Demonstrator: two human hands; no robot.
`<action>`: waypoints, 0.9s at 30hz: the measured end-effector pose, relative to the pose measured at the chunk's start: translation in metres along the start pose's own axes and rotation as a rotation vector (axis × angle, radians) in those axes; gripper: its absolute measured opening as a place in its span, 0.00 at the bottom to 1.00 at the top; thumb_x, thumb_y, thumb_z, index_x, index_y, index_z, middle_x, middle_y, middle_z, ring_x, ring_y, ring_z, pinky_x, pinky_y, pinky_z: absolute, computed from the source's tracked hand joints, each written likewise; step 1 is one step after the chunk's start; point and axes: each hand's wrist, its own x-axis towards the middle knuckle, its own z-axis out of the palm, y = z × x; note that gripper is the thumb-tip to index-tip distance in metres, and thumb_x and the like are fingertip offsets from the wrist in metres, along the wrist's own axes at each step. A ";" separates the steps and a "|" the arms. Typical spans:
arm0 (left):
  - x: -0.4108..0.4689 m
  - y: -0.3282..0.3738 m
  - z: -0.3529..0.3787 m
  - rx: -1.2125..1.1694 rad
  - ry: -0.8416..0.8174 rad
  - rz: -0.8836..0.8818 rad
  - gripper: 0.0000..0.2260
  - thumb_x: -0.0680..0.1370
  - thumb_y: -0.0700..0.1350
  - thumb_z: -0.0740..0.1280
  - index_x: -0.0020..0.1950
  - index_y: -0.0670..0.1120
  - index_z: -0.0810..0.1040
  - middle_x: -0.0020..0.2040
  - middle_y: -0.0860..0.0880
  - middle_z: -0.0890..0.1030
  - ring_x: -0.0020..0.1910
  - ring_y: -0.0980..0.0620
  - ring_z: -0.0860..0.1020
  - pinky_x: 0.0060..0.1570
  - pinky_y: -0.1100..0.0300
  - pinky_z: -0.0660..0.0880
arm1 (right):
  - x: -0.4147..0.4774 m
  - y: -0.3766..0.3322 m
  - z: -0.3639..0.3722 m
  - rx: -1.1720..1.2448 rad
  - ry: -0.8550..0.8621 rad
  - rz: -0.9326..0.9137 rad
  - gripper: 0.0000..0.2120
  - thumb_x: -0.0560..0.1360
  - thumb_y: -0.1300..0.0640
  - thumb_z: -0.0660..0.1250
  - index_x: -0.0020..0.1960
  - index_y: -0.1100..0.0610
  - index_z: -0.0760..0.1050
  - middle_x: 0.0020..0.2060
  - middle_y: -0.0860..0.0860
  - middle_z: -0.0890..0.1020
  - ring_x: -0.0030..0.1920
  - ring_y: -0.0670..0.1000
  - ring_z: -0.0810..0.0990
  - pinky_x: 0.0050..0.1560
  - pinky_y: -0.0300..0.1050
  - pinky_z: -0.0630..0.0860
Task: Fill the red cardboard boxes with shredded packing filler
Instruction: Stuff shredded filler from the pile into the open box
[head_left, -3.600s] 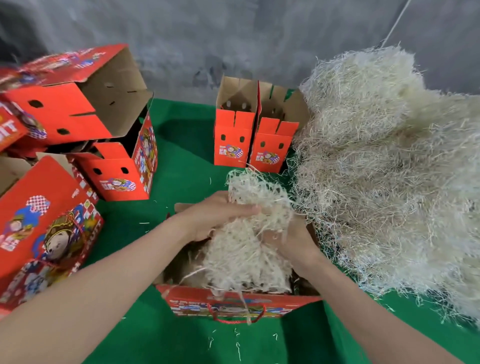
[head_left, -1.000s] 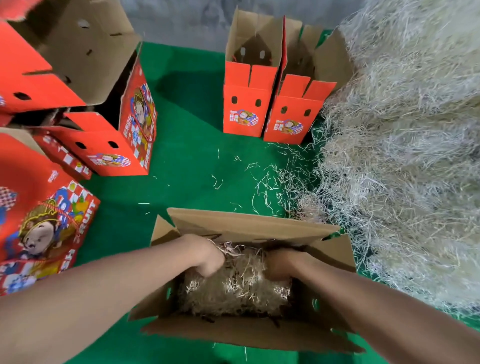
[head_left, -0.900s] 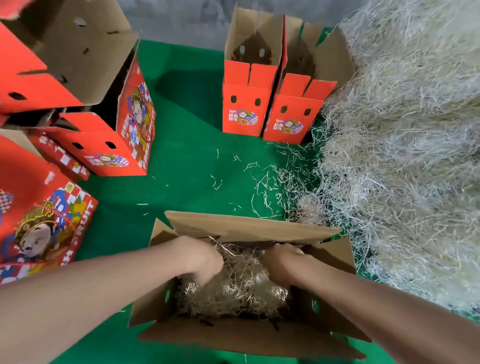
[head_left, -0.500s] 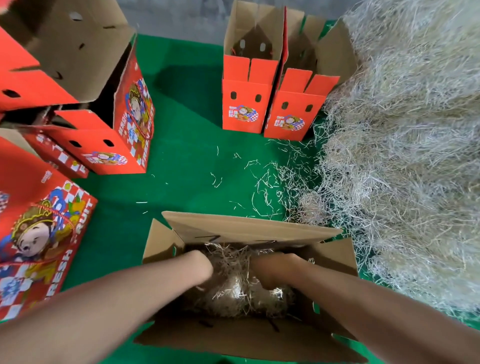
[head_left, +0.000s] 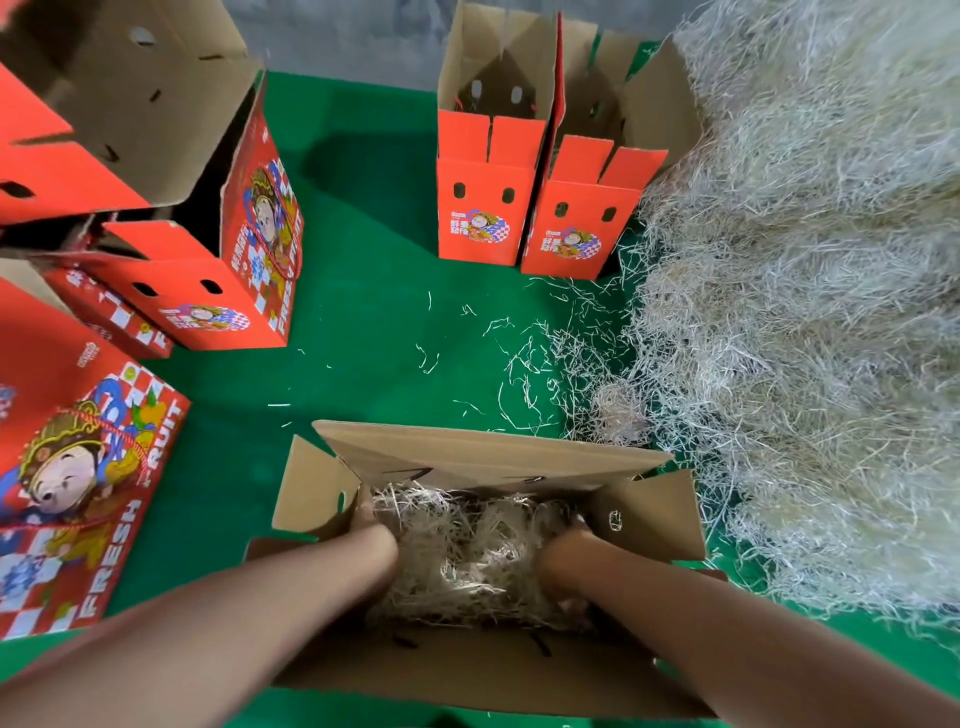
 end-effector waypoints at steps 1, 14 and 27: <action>0.001 -0.001 0.003 0.092 0.004 -0.059 0.26 0.81 0.53 0.54 0.76 0.43 0.57 0.75 0.42 0.58 0.74 0.40 0.55 0.71 0.40 0.52 | -0.002 0.002 0.001 -0.002 0.000 0.006 0.22 0.77 0.56 0.61 0.70 0.59 0.65 0.70 0.57 0.66 0.70 0.60 0.62 0.68 0.65 0.57; -0.021 0.011 -0.050 -0.305 0.707 0.187 0.18 0.79 0.46 0.60 0.68 0.42 0.69 0.72 0.41 0.63 0.68 0.42 0.65 0.63 0.46 0.67 | -0.015 0.007 -0.015 0.191 0.210 -0.048 0.16 0.75 0.65 0.62 0.63 0.62 0.72 0.59 0.58 0.76 0.57 0.58 0.76 0.50 0.49 0.74; 0.025 0.003 -0.042 -0.150 0.297 0.166 0.33 0.73 0.48 0.69 0.75 0.54 0.59 0.77 0.52 0.41 0.74 0.42 0.37 0.69 0.39 0.57 | -0.007 -0.007 0.005 -0.033 0.244 -0.046 0.17 0.76 0.62 0.61 0.64 0.63 0.70 0.63 0.59 0.72 0.61 0.60 0.73 0.54 0.54 0.72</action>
